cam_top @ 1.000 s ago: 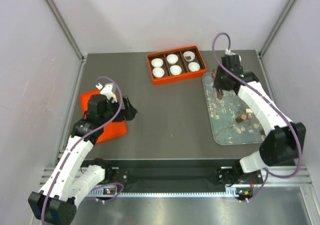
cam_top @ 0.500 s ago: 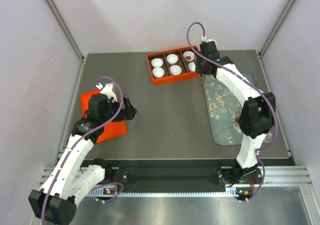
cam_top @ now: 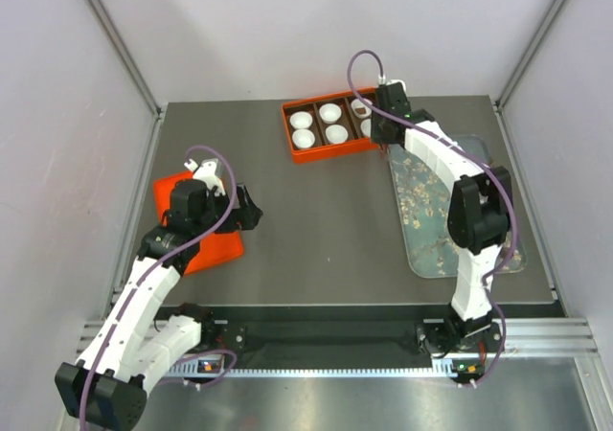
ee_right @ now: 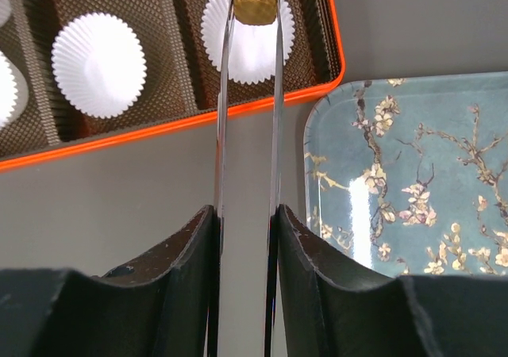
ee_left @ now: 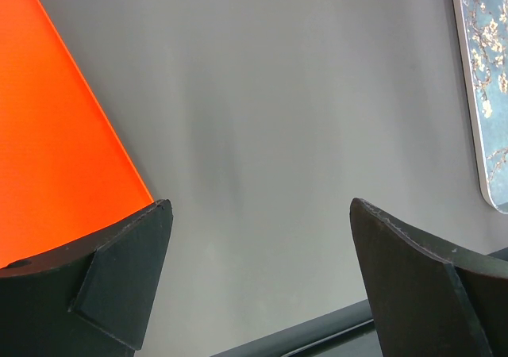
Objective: Pack the chocolate
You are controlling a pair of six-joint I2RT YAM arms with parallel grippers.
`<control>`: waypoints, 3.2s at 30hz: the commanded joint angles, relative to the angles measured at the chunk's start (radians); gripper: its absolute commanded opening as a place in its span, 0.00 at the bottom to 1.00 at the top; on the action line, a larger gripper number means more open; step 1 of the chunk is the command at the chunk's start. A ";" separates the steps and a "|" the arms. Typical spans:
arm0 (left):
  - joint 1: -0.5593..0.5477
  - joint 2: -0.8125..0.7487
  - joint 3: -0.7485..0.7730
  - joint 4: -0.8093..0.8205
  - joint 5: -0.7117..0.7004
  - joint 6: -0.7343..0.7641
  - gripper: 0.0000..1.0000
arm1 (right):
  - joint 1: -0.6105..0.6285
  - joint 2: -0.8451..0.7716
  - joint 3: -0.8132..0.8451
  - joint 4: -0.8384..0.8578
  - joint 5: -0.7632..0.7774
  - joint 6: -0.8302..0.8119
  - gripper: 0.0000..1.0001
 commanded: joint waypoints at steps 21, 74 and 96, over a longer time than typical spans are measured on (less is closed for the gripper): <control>-0.003 0.005 0.000 0.020 -0.011 0.009 0.98 | 0.010 0.046 0.078 0.061 0.034 -0.018 0.41; -0.006 -0.040 -0.003 0.032 0.027 0.010 0.99 | -0.100 -1.028 -0.768 -0.542 0.131 0.376 0.42; -0.012 -0.038 -0.002 0.032 0.029 0.010 0.98 | -0.108 -1.088 -0.900 -0.556 0.159 0.465 0.46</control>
